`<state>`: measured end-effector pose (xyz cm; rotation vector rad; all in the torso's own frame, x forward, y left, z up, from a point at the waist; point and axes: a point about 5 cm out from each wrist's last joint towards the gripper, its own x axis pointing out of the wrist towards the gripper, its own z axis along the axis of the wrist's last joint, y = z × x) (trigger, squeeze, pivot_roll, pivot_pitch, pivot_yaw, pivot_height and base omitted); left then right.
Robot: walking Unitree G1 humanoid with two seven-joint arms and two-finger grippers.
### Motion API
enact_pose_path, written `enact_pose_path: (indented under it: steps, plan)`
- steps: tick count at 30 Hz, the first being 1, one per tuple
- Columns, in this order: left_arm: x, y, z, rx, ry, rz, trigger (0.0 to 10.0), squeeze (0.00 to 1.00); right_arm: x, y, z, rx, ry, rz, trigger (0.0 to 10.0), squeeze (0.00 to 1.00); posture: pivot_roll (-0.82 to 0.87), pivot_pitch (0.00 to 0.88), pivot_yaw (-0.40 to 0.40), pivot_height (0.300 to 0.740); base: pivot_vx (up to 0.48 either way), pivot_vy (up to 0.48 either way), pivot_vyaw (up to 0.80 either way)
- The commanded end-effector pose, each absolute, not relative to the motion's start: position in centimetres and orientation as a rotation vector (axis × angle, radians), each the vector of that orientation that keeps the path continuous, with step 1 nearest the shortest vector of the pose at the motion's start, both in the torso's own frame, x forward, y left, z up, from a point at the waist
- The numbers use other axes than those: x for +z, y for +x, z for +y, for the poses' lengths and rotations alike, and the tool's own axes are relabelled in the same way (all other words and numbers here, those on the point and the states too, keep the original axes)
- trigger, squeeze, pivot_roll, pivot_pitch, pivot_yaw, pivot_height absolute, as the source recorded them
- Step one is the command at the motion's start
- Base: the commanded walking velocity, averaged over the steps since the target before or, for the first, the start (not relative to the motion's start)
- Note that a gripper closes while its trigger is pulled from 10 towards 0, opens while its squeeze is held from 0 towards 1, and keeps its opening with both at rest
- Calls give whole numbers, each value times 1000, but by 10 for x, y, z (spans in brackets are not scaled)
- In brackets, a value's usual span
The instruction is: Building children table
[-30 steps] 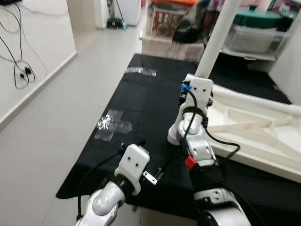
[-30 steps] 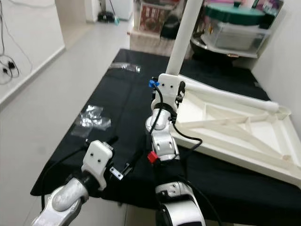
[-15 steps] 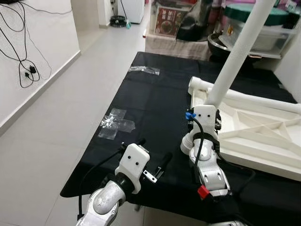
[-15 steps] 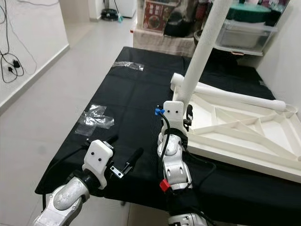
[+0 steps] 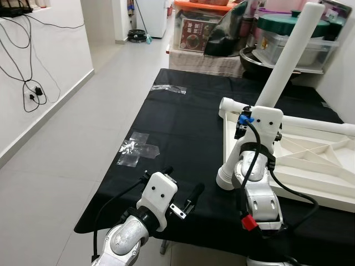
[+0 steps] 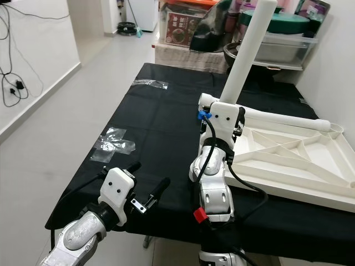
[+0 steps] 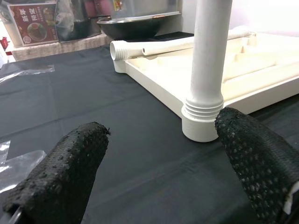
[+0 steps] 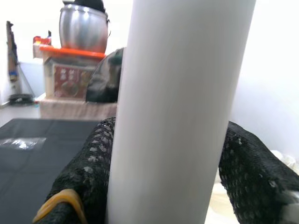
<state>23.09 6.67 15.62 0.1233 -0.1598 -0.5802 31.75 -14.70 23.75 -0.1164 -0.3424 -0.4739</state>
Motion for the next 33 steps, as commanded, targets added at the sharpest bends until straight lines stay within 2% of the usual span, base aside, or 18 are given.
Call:
enact_pose_path:
  steps: [1,6,19,21,23,25,33]
  plan:
    - [154,232,67,-586,126,-152,10000,0,254,313,-151,-526,-142,-434,10000,0,76,47,-69,740,0,0,0]
    - [154,232,66,-592,129,-154,10000,0,285,311,-146,-548,-195,-614,10000,0,77,45,-65,740,0,0,0]
    - [153,233,66,-595,133,-153,10000,0,326,304,-139,-566,-243,-829,10000,0,79,44,-65,740,0,0,0]
    - [153,232,68,-597,133,-151,10000,0,350,293,-132,-563,-295,-982,10000,0,73,46,-64,740,0,0,0]
    - [153,232,68,-597,133,-151,10000,0,350,293,-132,-563,-295,-982,10000,0,73,46,-64,740,0,0,0]
    - [151,231,70,-605,143,-145,10000,0,365,285,-123,-531,-316,-1105,10000,0,77,46,-62,740,0,0,0]
    - [151,232,71,-597,144,-146,10000,0,377,279,-108,-434,-296,-1209,10000,0,76,43,-65,740,0,0,0]
